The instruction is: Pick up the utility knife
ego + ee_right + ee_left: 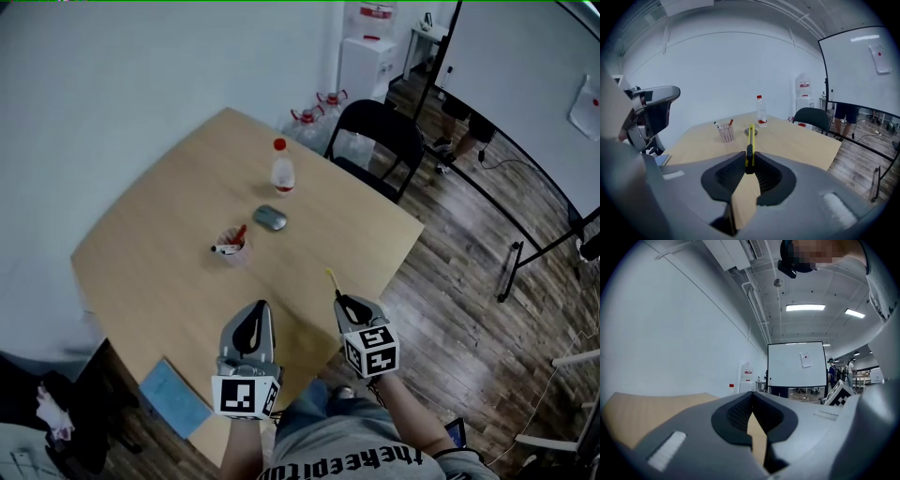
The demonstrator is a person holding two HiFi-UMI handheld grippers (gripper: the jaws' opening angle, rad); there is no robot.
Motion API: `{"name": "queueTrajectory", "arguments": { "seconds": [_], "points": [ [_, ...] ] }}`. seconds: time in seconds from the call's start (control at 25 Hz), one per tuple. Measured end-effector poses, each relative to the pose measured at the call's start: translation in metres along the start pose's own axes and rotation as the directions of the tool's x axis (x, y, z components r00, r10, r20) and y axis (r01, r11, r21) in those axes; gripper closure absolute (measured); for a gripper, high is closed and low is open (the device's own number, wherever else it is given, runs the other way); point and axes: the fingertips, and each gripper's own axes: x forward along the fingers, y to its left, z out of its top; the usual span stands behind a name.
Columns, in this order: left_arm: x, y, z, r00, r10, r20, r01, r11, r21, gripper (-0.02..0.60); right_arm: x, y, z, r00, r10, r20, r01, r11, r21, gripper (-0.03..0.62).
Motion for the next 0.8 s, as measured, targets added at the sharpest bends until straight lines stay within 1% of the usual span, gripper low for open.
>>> {"name": "queueTrajectory", "arguments": {
  "seconds": [0.44,0.8],
  "points": [
    [-0.015,-0.020,0.006,1.000,0.015,0.021,-0.016,1.000,0.023,0.561,-0.038,0.002,0.019,0.995,0.011,0.095,-0.007,0.999,-0.045,0.534],
    [-0.027,-0.030,0.011,0.999,0.029,0.032,-0.030,0.999,0.036,0.561,-0.066,0.008,0.038,0.983,0.026,0.182,-0.011,0.997,-0.083,0.534]
  ]
}}
